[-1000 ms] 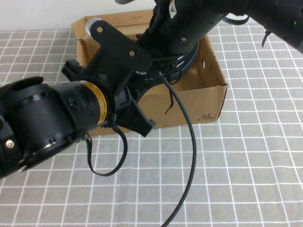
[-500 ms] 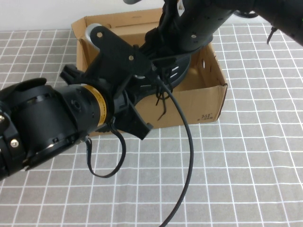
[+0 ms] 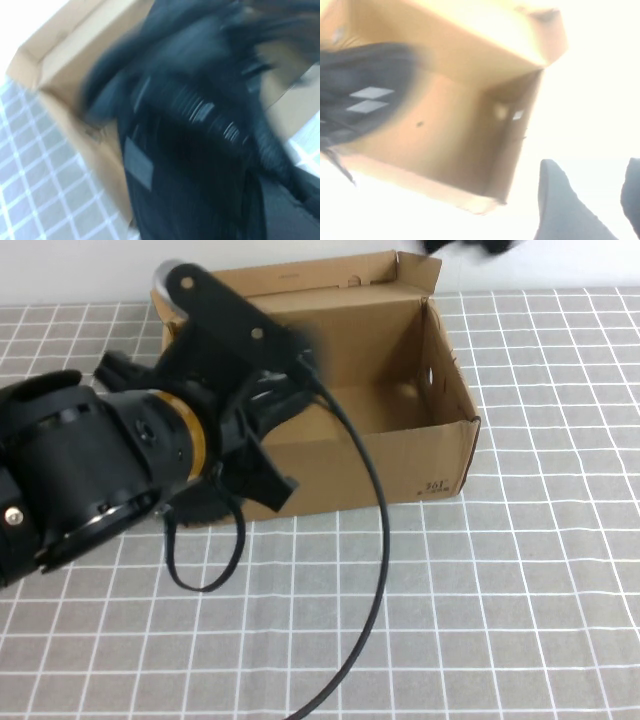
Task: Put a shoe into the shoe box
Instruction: Place the shoe in the shoe box
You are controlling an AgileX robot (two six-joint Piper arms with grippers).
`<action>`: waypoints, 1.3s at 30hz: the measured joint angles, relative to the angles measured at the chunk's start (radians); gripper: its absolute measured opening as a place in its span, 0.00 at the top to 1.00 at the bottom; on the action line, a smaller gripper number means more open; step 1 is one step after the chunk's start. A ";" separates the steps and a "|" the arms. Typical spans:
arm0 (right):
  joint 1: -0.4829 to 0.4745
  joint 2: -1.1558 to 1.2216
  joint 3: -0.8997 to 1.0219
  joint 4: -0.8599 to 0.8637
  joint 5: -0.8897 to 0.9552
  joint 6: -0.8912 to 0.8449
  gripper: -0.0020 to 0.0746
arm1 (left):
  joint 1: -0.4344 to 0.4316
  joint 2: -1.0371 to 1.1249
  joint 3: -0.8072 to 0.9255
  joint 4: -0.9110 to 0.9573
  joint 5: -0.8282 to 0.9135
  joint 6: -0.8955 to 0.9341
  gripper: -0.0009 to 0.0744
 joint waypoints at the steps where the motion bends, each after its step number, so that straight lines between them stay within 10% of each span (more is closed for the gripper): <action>1: -0.013 -0.017 -0.002 -0.006 0.003 0.000 0.65 | 0.002 0.000 0.000 -0.003 0.018 0.000 0.96; 24: -0.034 -0.218 0.300 0.078 0.009 -0.026 0.94 | 0.003 0.002 -0.174 -0.034 0.060 0.223 0.97; 39: -0.034 -0.417 0.808 0.094 -0.040 0.131 0.98 | 0.161 0.002 -0.387 -0.589 0.134 0.704 0.97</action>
